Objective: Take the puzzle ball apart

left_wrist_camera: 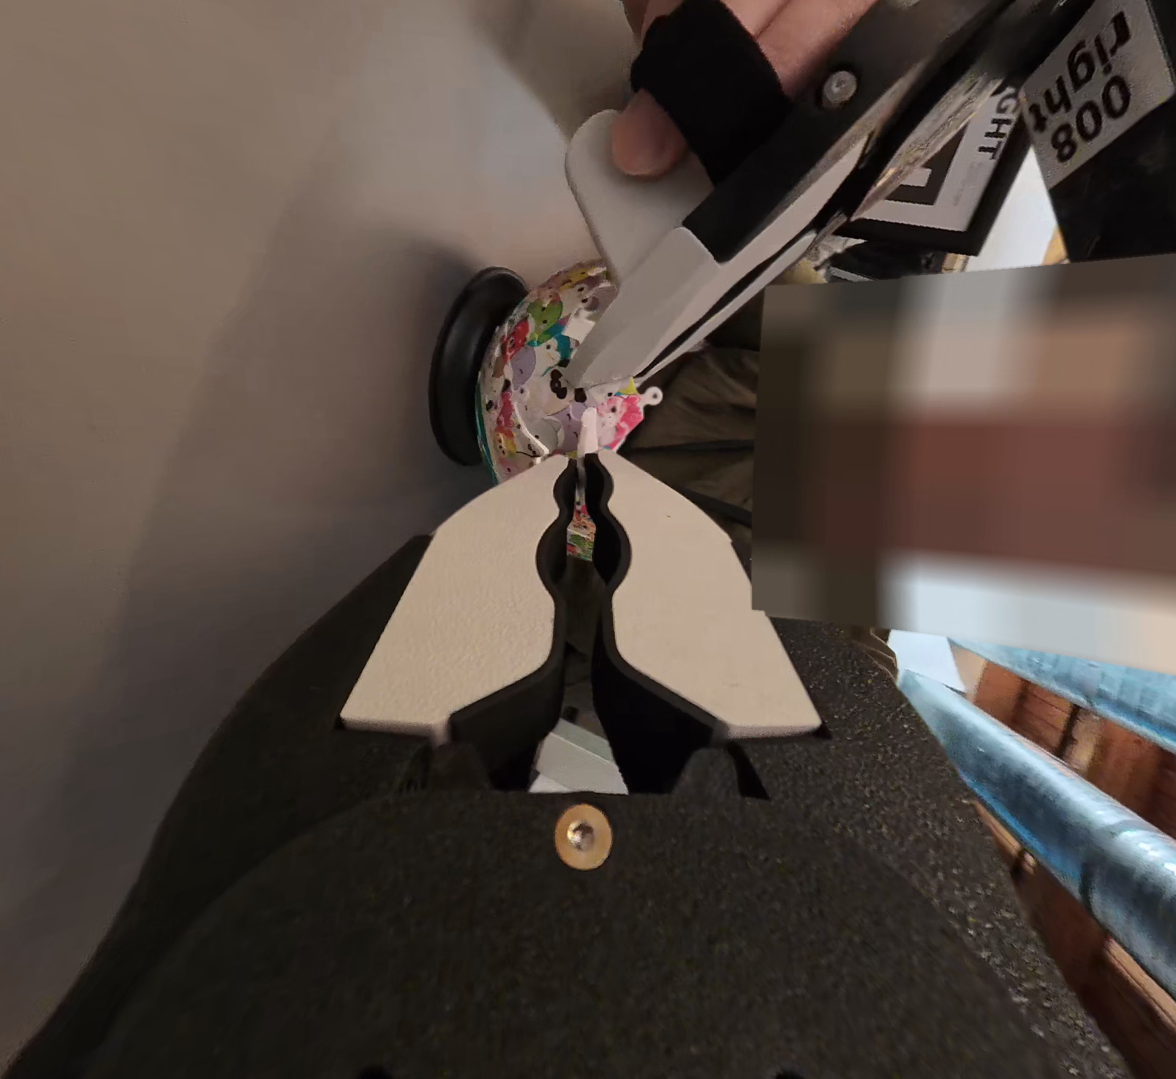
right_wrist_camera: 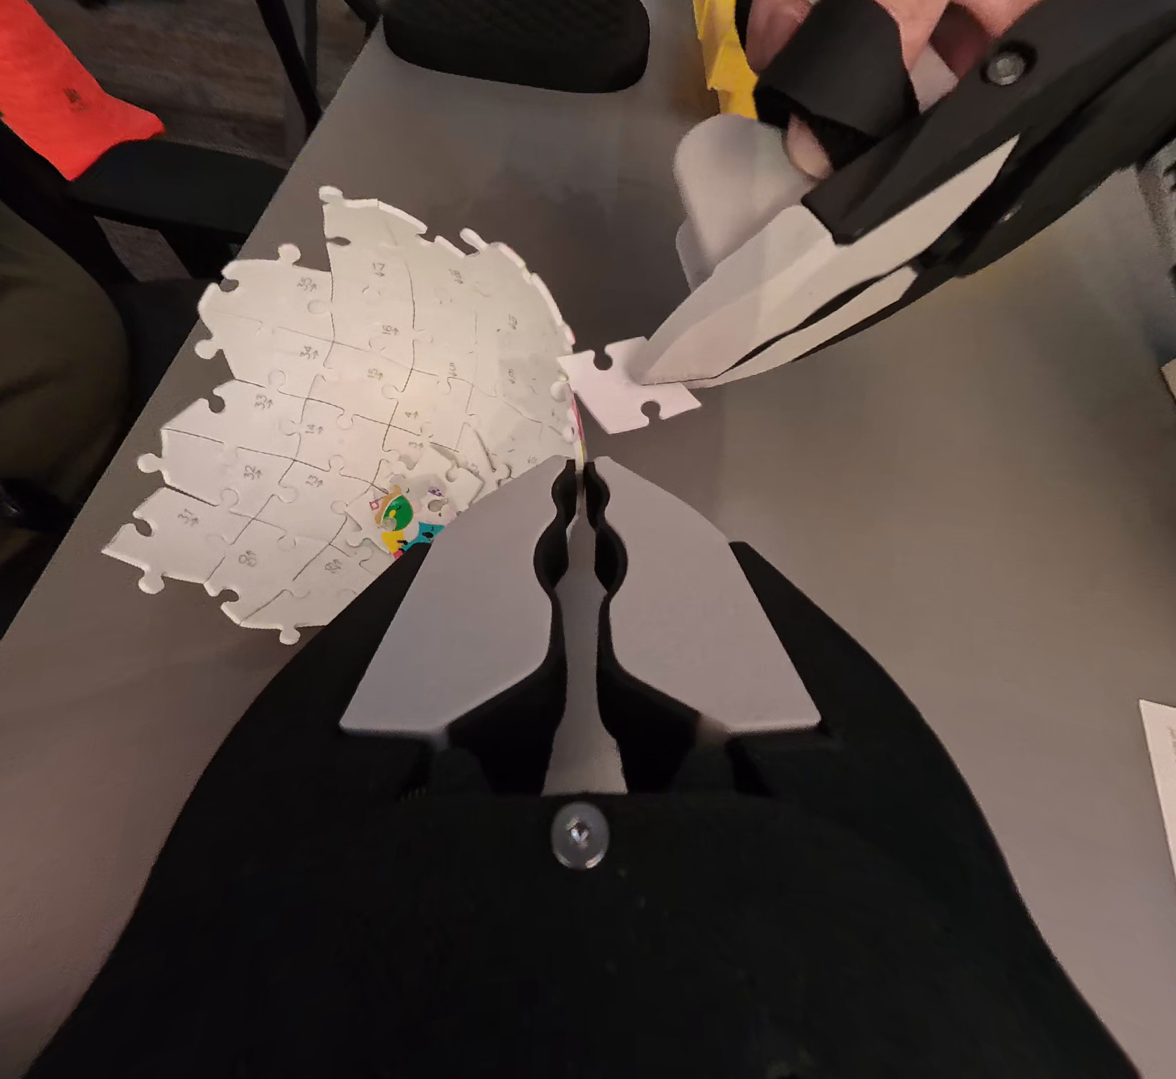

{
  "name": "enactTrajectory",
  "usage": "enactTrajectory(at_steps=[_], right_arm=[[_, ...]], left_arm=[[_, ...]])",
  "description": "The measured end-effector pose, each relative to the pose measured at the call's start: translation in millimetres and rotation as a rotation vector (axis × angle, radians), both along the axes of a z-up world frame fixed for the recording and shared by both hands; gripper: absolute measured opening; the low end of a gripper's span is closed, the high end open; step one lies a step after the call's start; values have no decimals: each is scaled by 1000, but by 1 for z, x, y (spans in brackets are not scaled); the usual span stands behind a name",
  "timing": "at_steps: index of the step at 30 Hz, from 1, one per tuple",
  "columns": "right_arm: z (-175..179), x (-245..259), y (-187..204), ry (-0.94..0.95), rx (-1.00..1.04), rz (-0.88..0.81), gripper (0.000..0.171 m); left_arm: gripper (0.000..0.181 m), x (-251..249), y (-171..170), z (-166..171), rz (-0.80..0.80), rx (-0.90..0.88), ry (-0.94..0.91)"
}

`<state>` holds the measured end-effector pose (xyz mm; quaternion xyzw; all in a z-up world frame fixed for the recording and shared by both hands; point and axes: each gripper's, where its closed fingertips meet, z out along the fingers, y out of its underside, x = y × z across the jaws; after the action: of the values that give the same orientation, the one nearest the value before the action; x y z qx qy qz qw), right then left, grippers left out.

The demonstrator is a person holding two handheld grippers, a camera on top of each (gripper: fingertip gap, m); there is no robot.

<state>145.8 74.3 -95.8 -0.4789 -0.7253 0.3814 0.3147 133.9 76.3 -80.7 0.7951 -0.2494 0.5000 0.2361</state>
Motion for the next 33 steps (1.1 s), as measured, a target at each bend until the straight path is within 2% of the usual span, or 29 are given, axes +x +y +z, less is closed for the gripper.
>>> enactTrajectory(at_steps=[9,18,23,33], right_arm=[[8,-2,-15,69,117,82,3],[7,-4,-17,83,187,95,3],[6,-4,-18,91,191,106,3],[3,-2,-16,51,108,92,3]], left_arm=[[2,-2,-17,4,-82,-164,-95],[2,0,-19,2,-144,-236,-129],[2,-2,-18,0,-120,-240,-133],[2,-3,-16,-2,36,-211,-146]])
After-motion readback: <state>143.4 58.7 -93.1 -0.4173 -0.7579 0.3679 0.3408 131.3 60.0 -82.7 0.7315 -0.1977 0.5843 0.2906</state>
